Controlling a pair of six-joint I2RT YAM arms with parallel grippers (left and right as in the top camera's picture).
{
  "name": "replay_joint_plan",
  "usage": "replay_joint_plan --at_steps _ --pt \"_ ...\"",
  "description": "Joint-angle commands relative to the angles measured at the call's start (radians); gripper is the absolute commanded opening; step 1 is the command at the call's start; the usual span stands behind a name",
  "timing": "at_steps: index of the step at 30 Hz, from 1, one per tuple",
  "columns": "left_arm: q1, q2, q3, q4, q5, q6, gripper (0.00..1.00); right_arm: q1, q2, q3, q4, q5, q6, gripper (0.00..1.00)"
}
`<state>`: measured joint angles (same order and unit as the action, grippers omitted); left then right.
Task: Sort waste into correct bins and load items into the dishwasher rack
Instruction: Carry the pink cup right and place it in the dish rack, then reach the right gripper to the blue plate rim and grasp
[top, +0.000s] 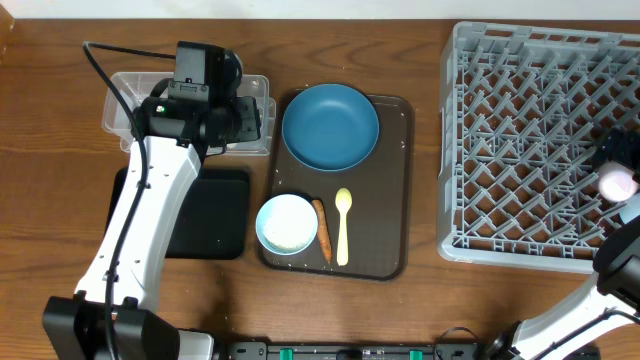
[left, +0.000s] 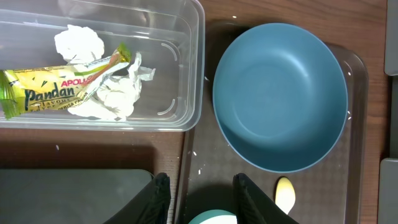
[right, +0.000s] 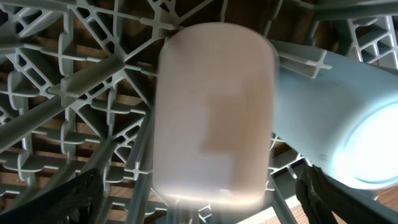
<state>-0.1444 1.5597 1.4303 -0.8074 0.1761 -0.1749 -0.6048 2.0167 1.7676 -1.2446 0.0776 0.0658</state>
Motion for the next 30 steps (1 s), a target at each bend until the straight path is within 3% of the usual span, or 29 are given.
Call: replay_joint_plan --at_steps 1,9,16,23,30 --pt "0.003 0.002 0.012 -0.003 -0.012 0.017 0.36 -0.006 -0.027 0.019 -0.002 -0.008 0.008 0.99" --pt "0.003 0.002 0.012 -0.003 -0.012 0.017 0.36 0.008 -0.162 0.062 0.057 -0.123 0.015 0.99" --pt "0.003 0.002 0.012 -0.005 -0.012 0.017 0.37 0.098 -0.251 0.065 0.12 -0.457 -0.072 0.99" --pt "0.003 0.002 0.011 -0.029 -0.013 0.018 0.42 0.335 -0.227 0.05 0.143 -0.516 -0.12 0.97" --pt "0.003 0.002 -0.002 -0.058 -0.013 0.018 0.45 0.605 -0.147 0.05 0.261 -0.457 -0.11 0.86"
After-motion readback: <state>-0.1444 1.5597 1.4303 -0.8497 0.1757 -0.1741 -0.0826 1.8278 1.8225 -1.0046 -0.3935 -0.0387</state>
